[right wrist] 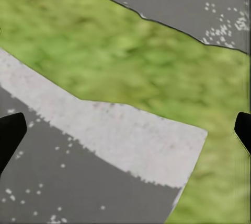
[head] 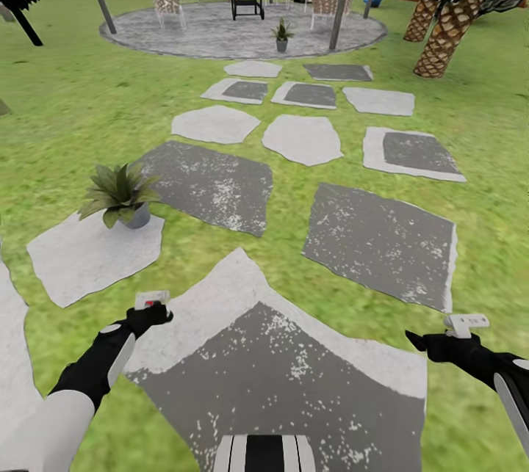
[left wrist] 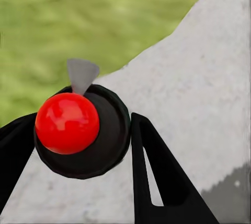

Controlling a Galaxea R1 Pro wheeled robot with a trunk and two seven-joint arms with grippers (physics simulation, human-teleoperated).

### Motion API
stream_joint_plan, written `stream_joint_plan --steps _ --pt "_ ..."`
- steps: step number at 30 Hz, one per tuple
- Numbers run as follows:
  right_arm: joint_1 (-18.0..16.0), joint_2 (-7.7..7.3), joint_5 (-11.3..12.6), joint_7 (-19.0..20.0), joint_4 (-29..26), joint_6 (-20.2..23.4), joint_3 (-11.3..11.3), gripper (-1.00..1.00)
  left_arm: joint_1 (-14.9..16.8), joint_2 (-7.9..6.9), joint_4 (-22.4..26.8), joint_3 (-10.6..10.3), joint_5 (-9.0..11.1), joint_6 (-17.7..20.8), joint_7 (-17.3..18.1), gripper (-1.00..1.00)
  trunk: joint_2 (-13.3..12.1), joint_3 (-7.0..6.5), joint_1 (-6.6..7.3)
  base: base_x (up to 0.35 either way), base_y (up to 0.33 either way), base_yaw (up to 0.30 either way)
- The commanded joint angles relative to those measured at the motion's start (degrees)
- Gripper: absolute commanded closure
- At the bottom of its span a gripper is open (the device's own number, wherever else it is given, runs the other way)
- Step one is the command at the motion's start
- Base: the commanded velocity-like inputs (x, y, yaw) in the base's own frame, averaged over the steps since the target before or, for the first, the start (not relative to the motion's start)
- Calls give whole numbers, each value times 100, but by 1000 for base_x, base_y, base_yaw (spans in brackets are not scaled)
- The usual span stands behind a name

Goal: Pick up the pesticide atomizer in the garden and spray insectifuge to fully cover both potted plants in the garden.

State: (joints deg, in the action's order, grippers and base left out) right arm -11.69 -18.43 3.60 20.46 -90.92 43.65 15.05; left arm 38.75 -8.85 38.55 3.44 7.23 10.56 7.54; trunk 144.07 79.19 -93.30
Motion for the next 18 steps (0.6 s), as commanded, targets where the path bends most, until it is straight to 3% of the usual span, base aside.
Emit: stream_joint_plan --steps 1,18 --pt "-2 -3 36 4 -4 21 8 -100 -5 -1 51 17 59 117 32 100 0 -19 3 0 0 0" --pt "17 -7 35 -11 -4 -74 43 -100 -49 22 680 -18 60 950 62 100 -23 -395 47 0 0 0"
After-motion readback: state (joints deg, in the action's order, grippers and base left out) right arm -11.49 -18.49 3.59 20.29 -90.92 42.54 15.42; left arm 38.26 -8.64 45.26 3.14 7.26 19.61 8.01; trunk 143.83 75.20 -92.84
